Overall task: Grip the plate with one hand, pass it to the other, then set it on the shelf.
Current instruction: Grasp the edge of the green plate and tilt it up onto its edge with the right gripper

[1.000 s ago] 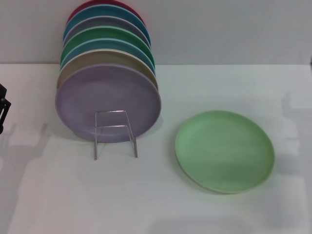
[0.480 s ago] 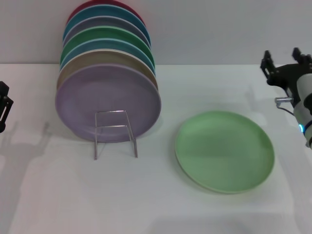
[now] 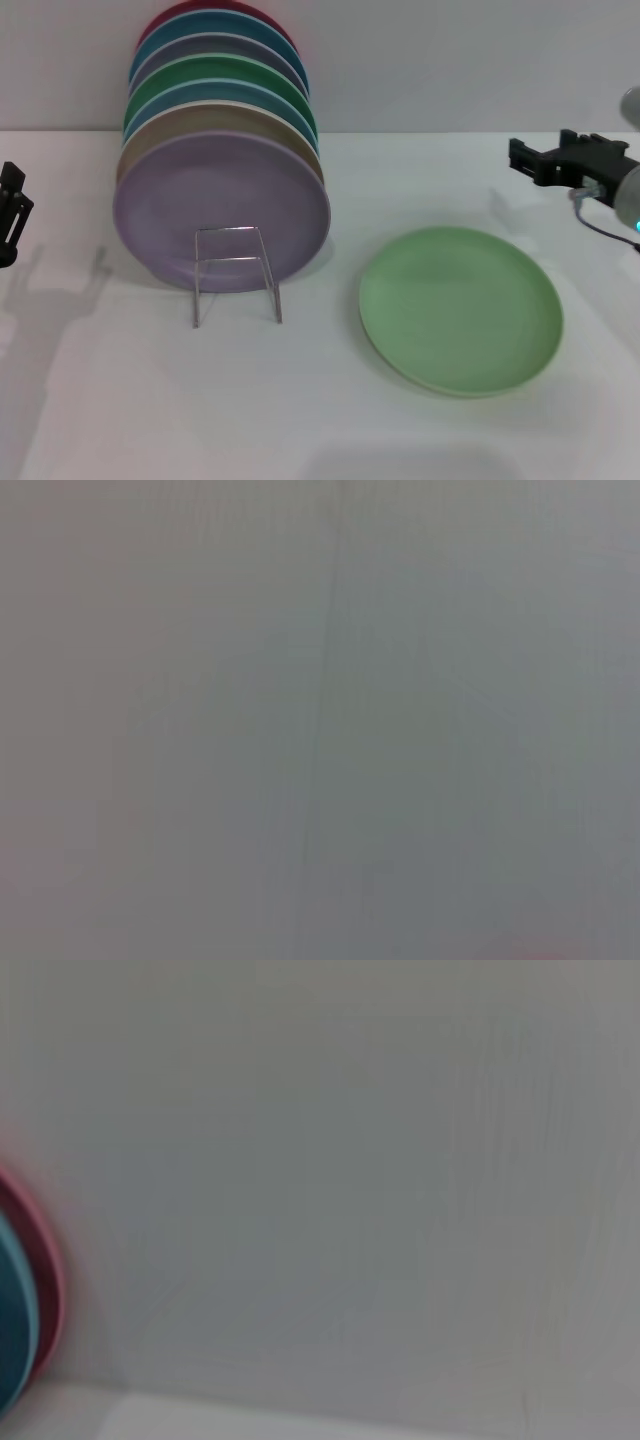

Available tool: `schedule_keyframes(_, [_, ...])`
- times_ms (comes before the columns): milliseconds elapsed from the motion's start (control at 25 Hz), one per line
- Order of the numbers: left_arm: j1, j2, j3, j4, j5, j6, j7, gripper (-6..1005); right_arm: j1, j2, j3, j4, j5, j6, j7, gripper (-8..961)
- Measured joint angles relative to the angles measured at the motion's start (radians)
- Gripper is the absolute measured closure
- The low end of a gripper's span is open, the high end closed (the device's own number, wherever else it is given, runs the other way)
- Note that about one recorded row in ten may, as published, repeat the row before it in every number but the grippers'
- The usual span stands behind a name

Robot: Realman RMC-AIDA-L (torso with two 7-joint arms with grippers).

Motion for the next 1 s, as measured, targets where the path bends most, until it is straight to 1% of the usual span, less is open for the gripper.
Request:
schedule_keyframes(80, [-0.001,0.0,0.0,-0.001,0.0,-0.002,0.0,189,0.009,0.018,0.122,0.053,-0.059,0.203,0.004,331])
schedule_keyframes(160, [-0.003,0.0,0.0,-0.003,0.002,-0.005,0.0,189,0.03,0.026,0.22,0.092,-0.098,0.387,0.014,333])
schedule_keyframes(200, [-0.004,0.0,0.0,-0.003,0.002,-0.005,0.0,189,0.046,0.027,0.274,0.11,-0.111,0.488,0.021,334])
schedule_keyframes(280, [-0.006,0.0,0.0,-0.003,0.002,-0.007,0.0,189,0.076,0.022,0.353,0.125,-0.116,0.639,0.03,337])
schedule_keyframes(400, [-0.01,-0.001,0.0,-0.004,0.001,-0.015,0.0,189,0.119,0.012,0.466,0.133,-0.125,0.825,0.034,340])
schedule_keyframes(560, [-0.014,-0.001,0.0,-0.007,0.0,-0.034,0.0,189,0.168,0.006,0.553,0.135,-0.186,0.979,0.056,345])
schedule_keyframes(760, [-0.016,-0.002,0.0,-0.011,-0.001,-0.04,0.0,189,0.245,-0.019,0.587,0.119,-0.286,1.132,0.096,351])
schedule_keyframes(840, [-0.017,-0.002,0.0,-0.017,-0.001,-0.04,-0.001,189,0.277,-0.027,0.604,0.096,-0.325,1.179,0.113,354])
schedule_keyframes(1000, [-0.017,-0.002,0.0,-0.022,-0.002,-0.04,-0.004,189,0.313,-0.035,0.625,0.054,-0.338,1.232,0.118,358])
